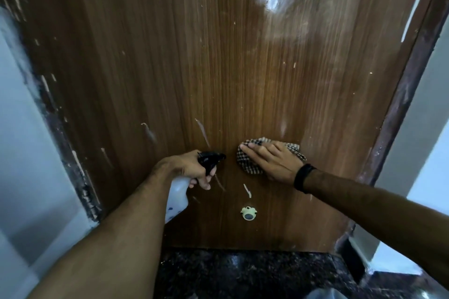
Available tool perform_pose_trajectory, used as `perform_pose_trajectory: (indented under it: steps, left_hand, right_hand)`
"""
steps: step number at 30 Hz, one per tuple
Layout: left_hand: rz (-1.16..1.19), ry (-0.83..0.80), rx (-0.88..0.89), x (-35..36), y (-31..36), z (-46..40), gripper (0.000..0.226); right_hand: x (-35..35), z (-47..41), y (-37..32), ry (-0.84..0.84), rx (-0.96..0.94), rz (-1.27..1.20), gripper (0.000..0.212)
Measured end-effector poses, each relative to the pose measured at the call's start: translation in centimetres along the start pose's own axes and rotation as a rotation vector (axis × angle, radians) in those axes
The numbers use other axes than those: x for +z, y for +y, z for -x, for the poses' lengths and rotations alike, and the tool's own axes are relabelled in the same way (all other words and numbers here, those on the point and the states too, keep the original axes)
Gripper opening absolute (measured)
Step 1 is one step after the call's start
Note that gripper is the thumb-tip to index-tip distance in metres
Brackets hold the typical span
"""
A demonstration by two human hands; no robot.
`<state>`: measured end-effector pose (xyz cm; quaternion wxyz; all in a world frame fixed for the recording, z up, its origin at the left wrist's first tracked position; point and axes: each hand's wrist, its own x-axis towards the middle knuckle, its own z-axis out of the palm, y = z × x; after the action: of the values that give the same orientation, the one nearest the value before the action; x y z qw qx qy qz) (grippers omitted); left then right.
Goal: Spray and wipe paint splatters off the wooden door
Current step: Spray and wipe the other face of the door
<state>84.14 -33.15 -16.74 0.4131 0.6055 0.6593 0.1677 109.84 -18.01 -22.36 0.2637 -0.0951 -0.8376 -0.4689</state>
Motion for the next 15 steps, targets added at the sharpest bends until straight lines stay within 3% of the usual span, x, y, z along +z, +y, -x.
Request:
perform_pose_trajectory:
  steps: [3, 7, 11, 15]
  left_hand:
    - [0.065, 0.062, -0.010, -0.4, -1.3, 1.0, 0.029]
    - [0.168, 0.140, -0.009, -0.6, -2.4, 2.0, 0.029]
    - [0.200, 0.224, 0.006, -0.7, -2.3, 2.7, 0.031]
    - [0.253, 0.281, -0.012, -0.6, -2.8, 3.0, 0.031]
  right_hand:
    - [-1.0, -4.7, 0.3, 0.049, 0.123, -0.048, 0.091]
    - [-2.4, -10.4, 1.6, 0.120, 0.209, -0.070, 0.081]
    - [-1.5, -10.0, 0.5, 0.098, 0.129, 0.000, 0.082]
    - [0.2, -7.9, -1.5, 0.069, -0.080, 0.093, 0.076]
